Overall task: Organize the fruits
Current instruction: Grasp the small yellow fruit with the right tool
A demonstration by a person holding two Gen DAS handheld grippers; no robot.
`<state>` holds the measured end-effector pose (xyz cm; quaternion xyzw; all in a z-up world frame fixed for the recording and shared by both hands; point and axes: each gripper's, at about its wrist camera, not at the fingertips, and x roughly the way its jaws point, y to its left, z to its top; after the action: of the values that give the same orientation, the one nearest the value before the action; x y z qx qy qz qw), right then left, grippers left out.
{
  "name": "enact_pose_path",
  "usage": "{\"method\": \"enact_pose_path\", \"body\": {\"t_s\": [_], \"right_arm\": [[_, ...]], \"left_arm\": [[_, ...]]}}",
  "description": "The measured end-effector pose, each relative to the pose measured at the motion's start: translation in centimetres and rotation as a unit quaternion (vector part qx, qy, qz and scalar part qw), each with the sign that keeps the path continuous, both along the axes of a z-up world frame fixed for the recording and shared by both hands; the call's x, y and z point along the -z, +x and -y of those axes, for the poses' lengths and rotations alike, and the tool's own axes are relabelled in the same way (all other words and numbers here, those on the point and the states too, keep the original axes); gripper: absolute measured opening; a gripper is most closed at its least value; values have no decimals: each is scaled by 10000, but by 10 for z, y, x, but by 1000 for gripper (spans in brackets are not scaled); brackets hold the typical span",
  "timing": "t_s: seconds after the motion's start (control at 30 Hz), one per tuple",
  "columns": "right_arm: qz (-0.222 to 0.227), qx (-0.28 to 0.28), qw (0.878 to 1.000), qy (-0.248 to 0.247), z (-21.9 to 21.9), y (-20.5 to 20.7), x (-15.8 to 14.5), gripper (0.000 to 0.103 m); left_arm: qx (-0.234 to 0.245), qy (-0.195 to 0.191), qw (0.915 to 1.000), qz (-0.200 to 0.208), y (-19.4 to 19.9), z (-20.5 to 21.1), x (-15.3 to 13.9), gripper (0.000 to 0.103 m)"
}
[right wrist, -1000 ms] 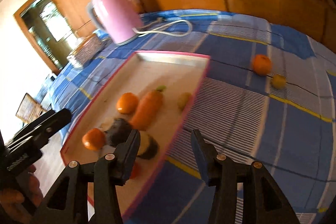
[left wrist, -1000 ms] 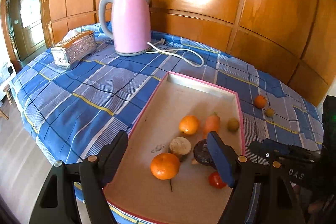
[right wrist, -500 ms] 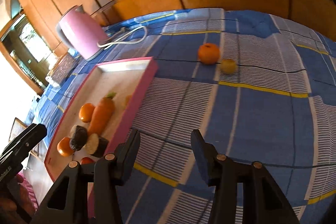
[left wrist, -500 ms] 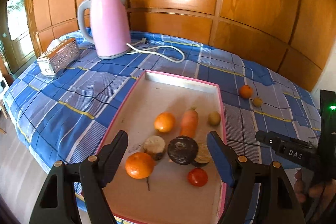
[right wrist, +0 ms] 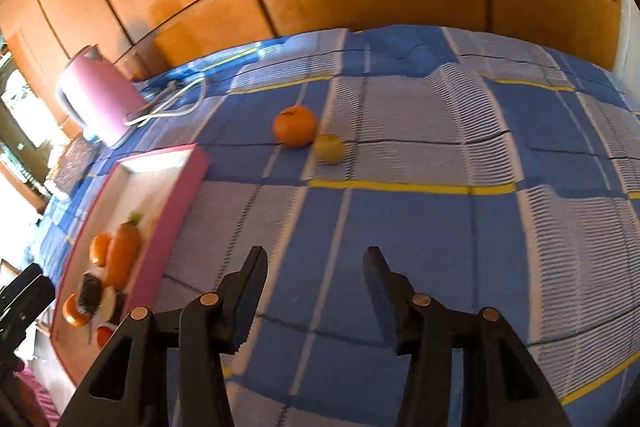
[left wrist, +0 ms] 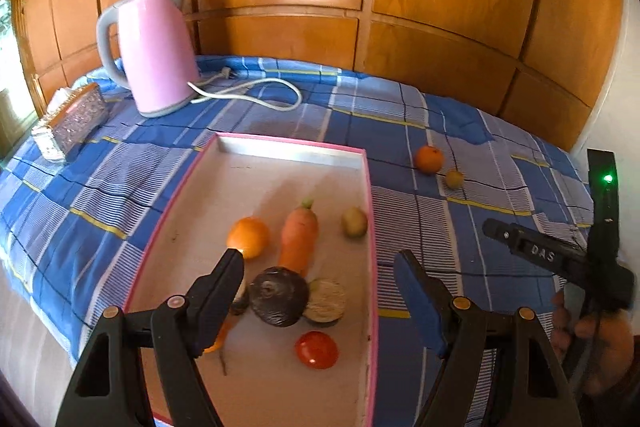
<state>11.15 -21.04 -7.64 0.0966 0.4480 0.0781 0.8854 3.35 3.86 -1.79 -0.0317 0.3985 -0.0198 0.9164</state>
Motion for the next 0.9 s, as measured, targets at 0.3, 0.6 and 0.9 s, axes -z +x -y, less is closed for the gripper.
{"method": "enact_pose_path", "body": {"t_s": [0.3, 0.6, 0.9], "right_arm": [[108, -37, 9992, -374, 4, 42, 2, 50], [73, -285, 9962, -815, -21, 92, 17, 50], [127, -94, 9906, -1355, -11, 76, 22, 25]], "left_arm": [[252, -70, 9997, -37, 16, 18, 0, 78], [481, -136, 9987, -126, 37, 32, 2, 78], [700, -215, 9968, -331, 70, 51, 8, 73]]}}
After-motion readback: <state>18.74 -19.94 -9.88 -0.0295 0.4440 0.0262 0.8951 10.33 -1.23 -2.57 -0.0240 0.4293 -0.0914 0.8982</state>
